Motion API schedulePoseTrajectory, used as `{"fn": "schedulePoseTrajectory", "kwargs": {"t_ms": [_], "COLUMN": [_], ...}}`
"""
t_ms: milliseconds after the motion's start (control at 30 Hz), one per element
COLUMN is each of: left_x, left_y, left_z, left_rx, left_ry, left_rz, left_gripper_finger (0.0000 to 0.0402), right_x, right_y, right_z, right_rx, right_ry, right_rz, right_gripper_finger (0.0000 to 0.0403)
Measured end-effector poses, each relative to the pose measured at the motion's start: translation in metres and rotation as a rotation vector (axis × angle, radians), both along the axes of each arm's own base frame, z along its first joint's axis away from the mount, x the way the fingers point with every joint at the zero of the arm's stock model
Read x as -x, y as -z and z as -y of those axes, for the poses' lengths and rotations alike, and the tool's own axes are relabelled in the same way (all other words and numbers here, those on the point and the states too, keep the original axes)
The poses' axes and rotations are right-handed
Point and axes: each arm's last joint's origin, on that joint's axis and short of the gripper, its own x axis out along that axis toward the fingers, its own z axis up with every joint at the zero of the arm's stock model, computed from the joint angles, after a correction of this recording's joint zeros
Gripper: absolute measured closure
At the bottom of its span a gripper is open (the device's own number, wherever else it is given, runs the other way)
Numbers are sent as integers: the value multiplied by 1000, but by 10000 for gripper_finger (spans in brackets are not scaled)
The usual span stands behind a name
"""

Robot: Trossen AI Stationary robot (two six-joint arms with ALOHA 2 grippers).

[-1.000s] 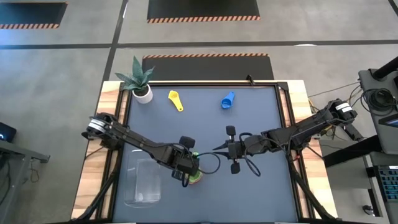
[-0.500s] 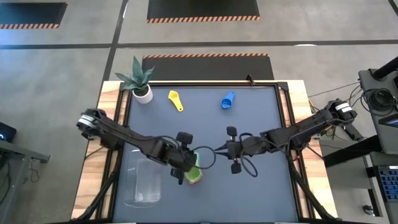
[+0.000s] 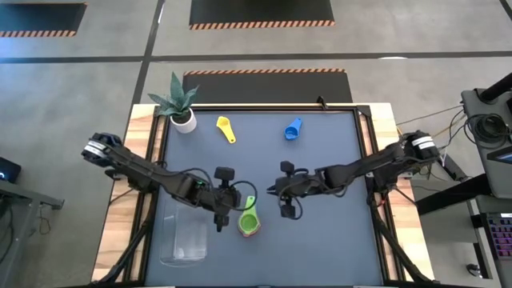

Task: Nest measuring cups in basket
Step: Stack the green measuring cup on top of the light blue measuring cup

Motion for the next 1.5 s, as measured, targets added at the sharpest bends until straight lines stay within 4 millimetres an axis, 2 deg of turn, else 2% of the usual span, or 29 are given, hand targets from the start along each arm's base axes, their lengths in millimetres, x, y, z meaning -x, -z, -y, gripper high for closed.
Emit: {"fn": "schedulePoseTrajectory", "kwargs": {"t_ms": [167,333,533,800,1333,1500], "left_x": [1,-4,-8,-12,-14,-16], "left_y": [24,41,56,58,61,60], "left_z": [0,3,4,5,5,4], "left_rx": [21,36,20,28,57,59], "left_ry": [6,2,2,7,21,24], "left_rz": [-15,-20,-59,-32,10,30], "left_gripper_finger": [402,402,402,402,402,402], "right_x": [-12,-24,-39,-50,-50,-54], "right_y": [14,34,43,40,42,49], "right_z": [-2,-8,-11,-15,-14,-15], "right_rx": [-12,-40,-31,-30,-42,-36], "right_ry": [18,-37,-51,-86,-72,-78], "right_rz": [-89,-162,-175,-162,-186,-172], "right_gripper_finger": [375,375,375,375,375,375]}}
